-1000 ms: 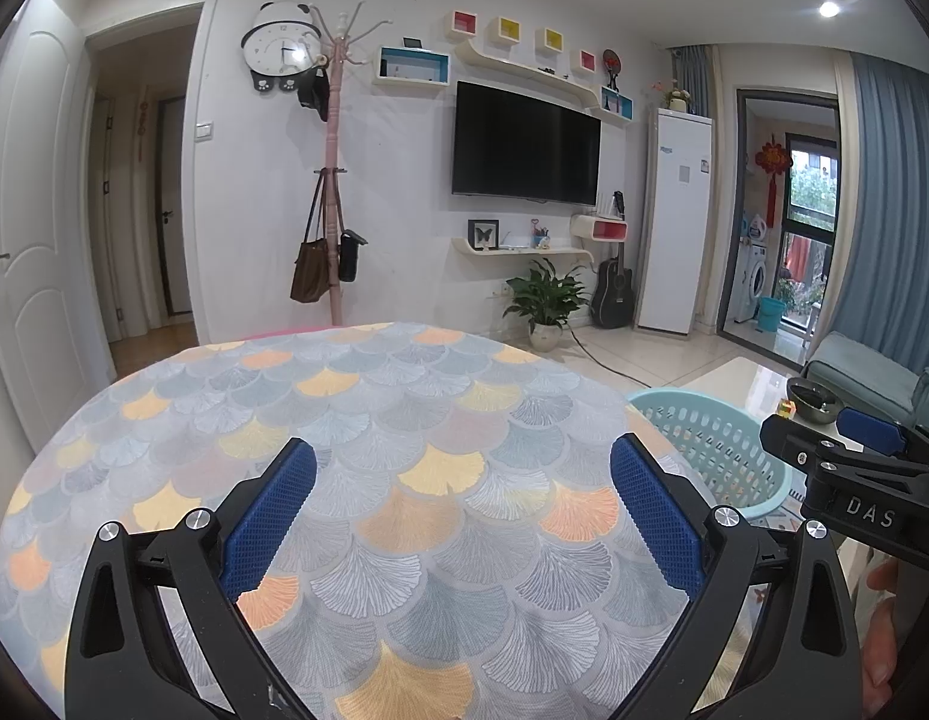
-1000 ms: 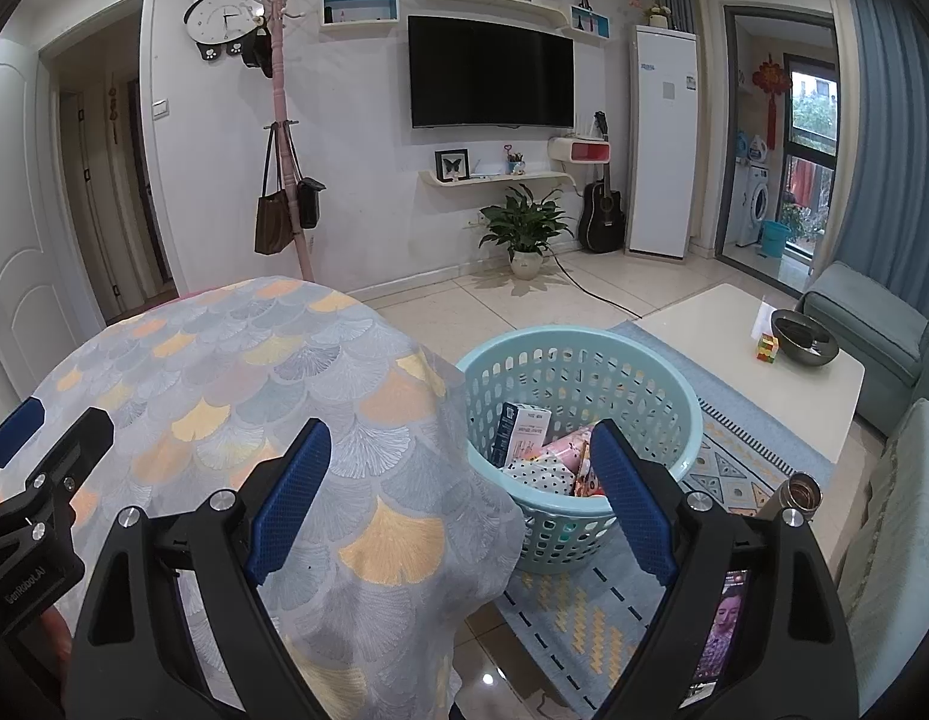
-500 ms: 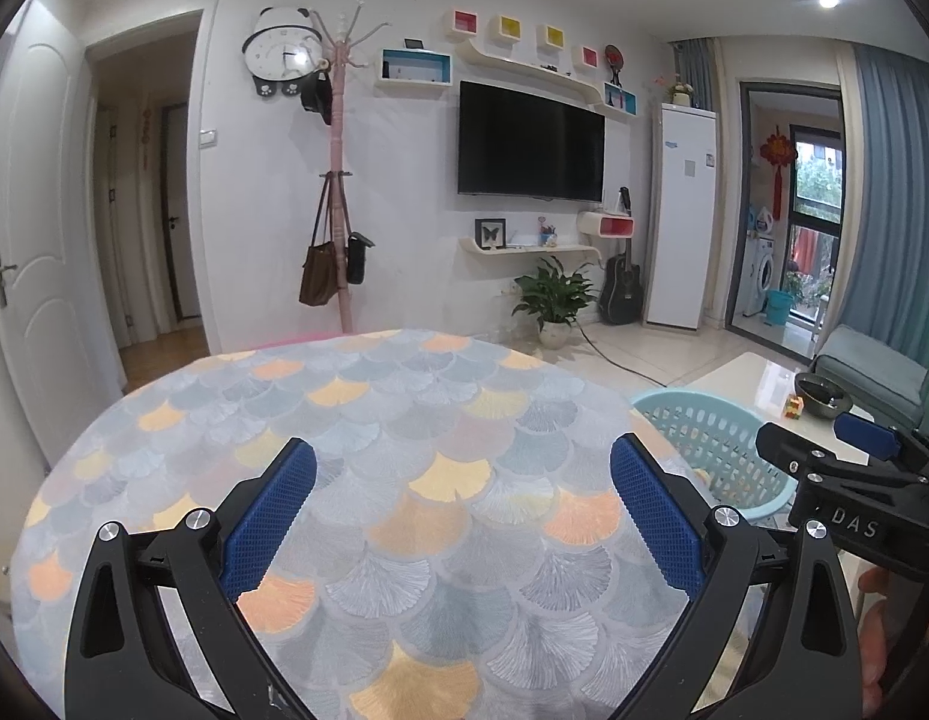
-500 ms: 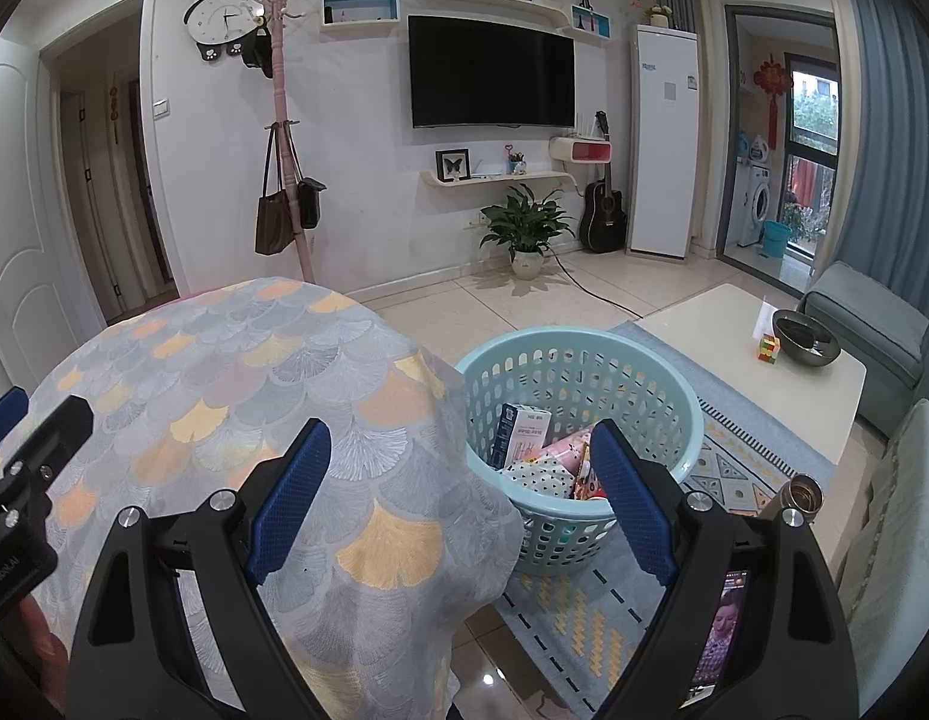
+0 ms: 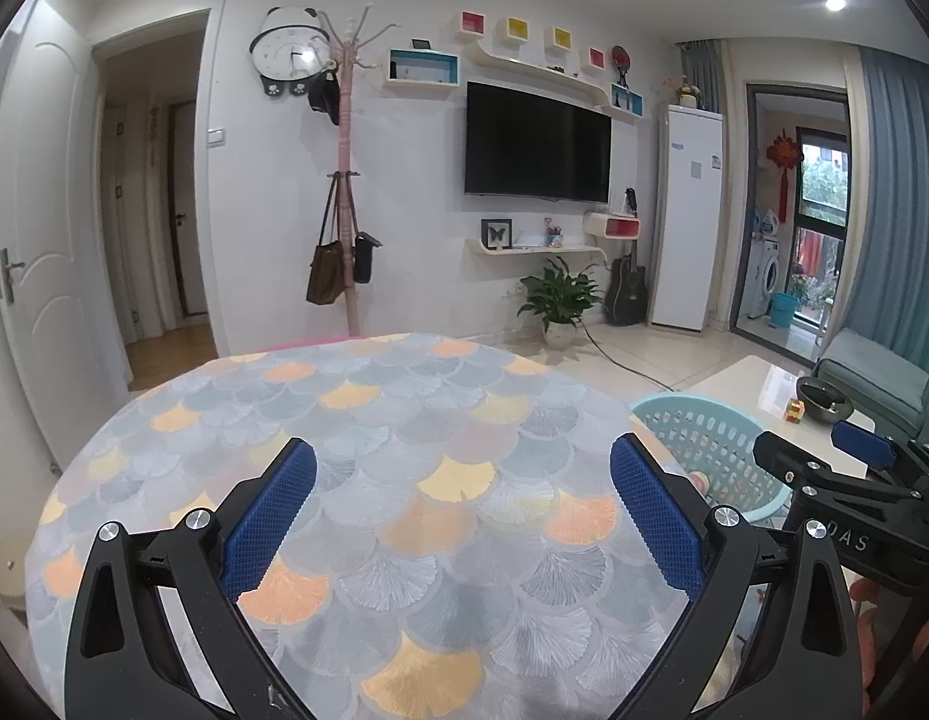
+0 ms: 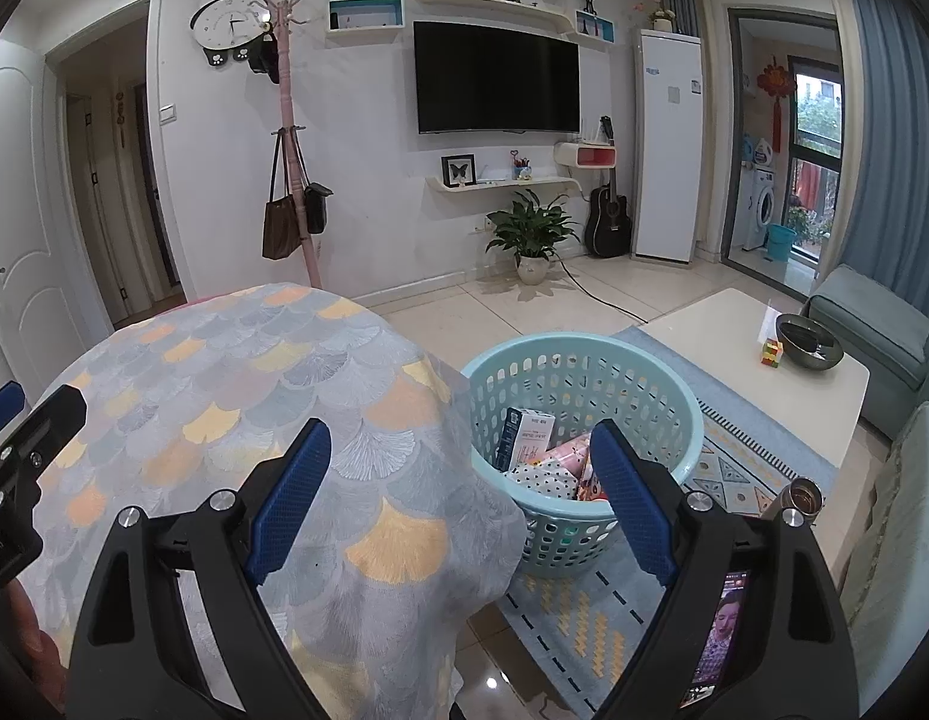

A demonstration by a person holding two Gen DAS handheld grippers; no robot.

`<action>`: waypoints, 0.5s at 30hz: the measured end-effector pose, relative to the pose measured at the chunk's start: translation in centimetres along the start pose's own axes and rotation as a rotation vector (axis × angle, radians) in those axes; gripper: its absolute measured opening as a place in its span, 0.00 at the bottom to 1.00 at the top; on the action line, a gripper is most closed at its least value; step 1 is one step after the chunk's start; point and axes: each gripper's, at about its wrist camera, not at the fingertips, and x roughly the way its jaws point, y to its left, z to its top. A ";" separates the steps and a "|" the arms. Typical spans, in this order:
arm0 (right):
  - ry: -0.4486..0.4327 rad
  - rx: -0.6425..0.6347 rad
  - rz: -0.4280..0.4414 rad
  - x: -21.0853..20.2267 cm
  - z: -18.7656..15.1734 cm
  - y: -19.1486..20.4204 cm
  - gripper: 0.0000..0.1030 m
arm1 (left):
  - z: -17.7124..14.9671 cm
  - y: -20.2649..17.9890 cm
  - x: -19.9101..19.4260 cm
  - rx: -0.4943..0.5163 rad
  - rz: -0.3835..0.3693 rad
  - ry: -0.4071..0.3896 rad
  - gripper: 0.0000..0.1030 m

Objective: Collect trash

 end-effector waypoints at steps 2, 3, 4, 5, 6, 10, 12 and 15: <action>-0.001 0.005 0.004 -0.2 0.0 -0.1 0.81 | 0.1 -0.1 -0.3 0.011 0.009 -0.003 0.93; -0.002 0.007 0.004 -0.3 -0.1 -0.2 0.81 | 0.0 -0.2 -0.4 0.017 0.018 -0.007 0.92; -0.002 0.009 0.004 -0.4 -0.1 -0.2 0.81 | 0.1 -0.5 -0.4 0.026 0.033 -0.007 0.92; -0.003 0.011 0.005 -0.5 -0.1 -0.2 0.81 | 0.2 -0.9 -0.4 0.043 0.046 -0.002 0.92; -0.004 0.012 0.005 -0.6 -0.1 -0.3 0.81 | 0.1 -1.0 -0.5 0.056 0.044 -0.002 0.92; -0.009 0.013 0.006 -0.9 0.0 -0.4 0.81 | 0.2 -1.1 -1.1 0.048 -0.001 0.016 0.92; -0.011 0.011 0.005 -1.0 0.0 -0.3 0.81 | 0.2 -0.9 -1.4 0.041 0.000 0.013 0.92; -0.014 0.010 0.004 -1.3 0.2 -0.3 0.81 | 0.2 -0.5 -1.8 0.036 0.004 0.010 0.93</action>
